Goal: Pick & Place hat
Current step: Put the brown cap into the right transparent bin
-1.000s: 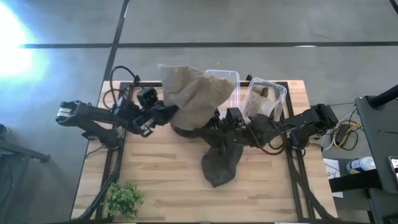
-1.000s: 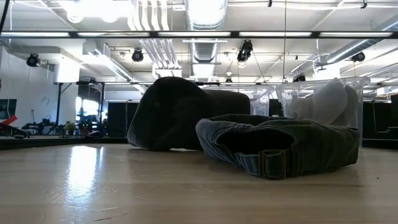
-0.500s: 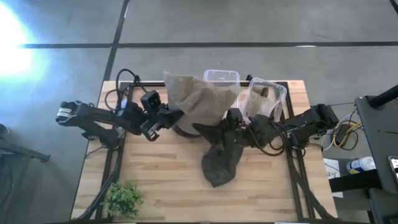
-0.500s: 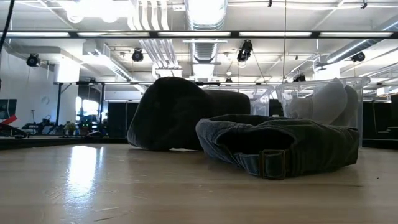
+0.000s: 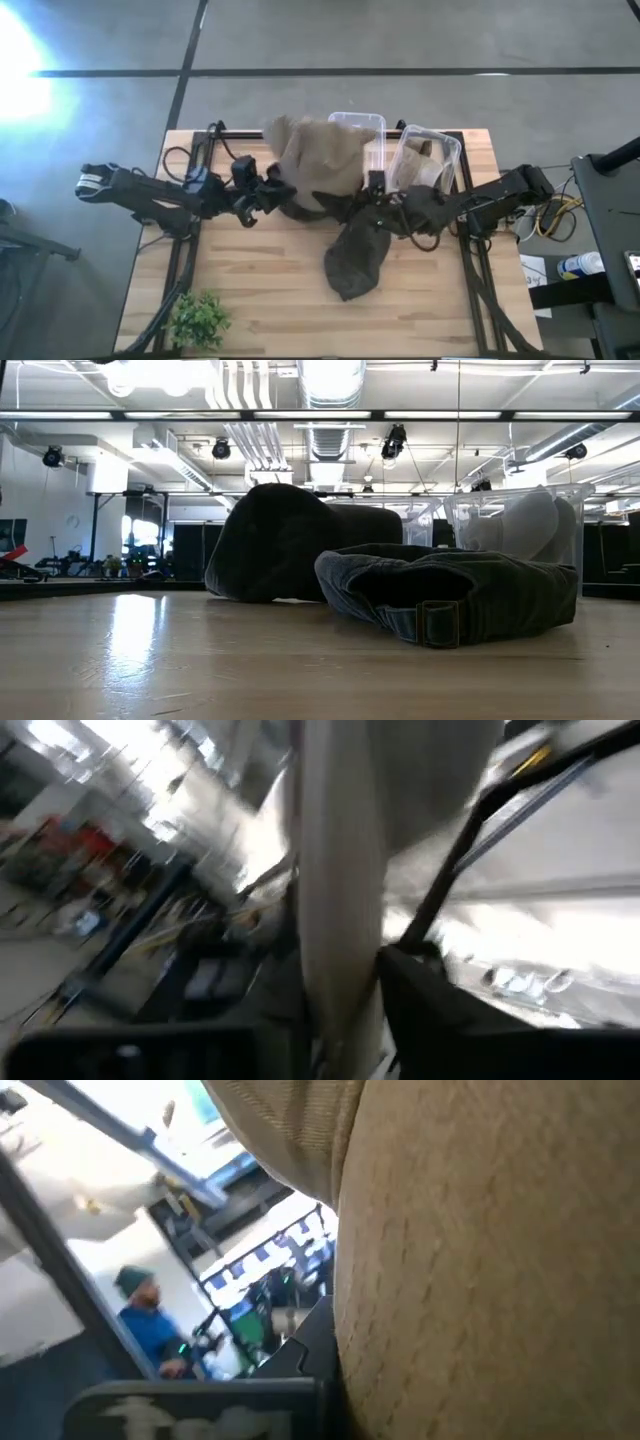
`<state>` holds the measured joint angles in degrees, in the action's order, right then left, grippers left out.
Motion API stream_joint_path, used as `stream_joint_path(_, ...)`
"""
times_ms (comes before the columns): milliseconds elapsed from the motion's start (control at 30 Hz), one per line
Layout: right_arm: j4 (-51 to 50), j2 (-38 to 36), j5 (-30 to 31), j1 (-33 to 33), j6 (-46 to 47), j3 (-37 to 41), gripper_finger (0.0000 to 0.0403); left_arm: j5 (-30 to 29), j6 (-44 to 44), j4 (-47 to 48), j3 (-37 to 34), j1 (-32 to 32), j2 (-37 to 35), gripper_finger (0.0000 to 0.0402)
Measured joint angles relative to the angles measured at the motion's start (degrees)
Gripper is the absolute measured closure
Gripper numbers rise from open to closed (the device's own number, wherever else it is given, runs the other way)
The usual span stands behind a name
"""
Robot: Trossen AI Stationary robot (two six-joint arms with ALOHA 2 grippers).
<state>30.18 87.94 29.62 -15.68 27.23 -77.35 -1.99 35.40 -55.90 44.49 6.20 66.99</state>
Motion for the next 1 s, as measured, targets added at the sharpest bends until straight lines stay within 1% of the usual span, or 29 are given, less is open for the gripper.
stream_joint_path(100, -3.40, -2.18, 4.20, 0.17, 1.63, -0.44, 0.0386, -0.19, 0.27, 1.00, -2.09, 0.22, -0.83, 0.0247)
stream_joint_path(167, -9.69, -3.84, 6.67, 0.22, 4.09, -0.47, 0.0386, -0.78, 0.69, 2.03, -3.55, 0.26, -2.21, 0.0216)
stream_joint_path(233, -21.10, -6.26, 8.70, 0.16, 9.16, -0.22, 0.0386, -1.31, 0.13, 5.28, -5.01, 0.23, -3.86, 0.0193)
stream_joint_path(300, -34.89, -10.06, 9.53, 0.48, 17.48, -0.19, 0.0386, -1.37, 0.65, 11.76, -6.62, 0.43, -5.33, 0.0181)
stream_joint_path(400, -54.66, -16.47, 10.87, 2.22, 32.23, -0.60, 0.0381, -1.75, 3.73, 22.43, -9.03, 0.52, -7.76, 0.0176)
stream_joint_path(533, -78.31, -22.76, 11.26, 5.16, 49.19, -0.38, 0.0378, -3.40, 7.58, 30.76, -11.16, 0.44, -9.83, 0.0176)
stream_joint_path(600, -86.99, -25.88, 9.61, 6.63, 57.12, -0.32, 0.0377, -3.31, 9.24, 31.90, -12.42, 0.47, -10.10, 0.0177)
stream_joint_path(700, -95.00, -30.34, 2.45, 9.49, 64.60, 0.16, 0.0377, -3.34, 10.69, 31.35, -13.47, 0.48, -10.43, 0.0177)
stream_joint_path(767, -98.02, -32.57, -2.43, 10.83, 68.92, 1.38, 0.0376, -3.39, 10.90, 31.71, -13.97, 0.47, -10.54, 0.0177)
stream_joint_path(867, -100.81, -34.86, -6.99, 12.44, 74.35, 3.71, 0.0376, -3.47, 10.77, 31.65, -14.01, 0.46, -10.35, 0.0177)
stream_joint_path(1000, -105.54, -37.64, -13.23, 16.35, 78.02, 7.31, 0.0375, -3.48, 9.53, 31.27, -13.79, 0.46, -10.42, 0.0177)
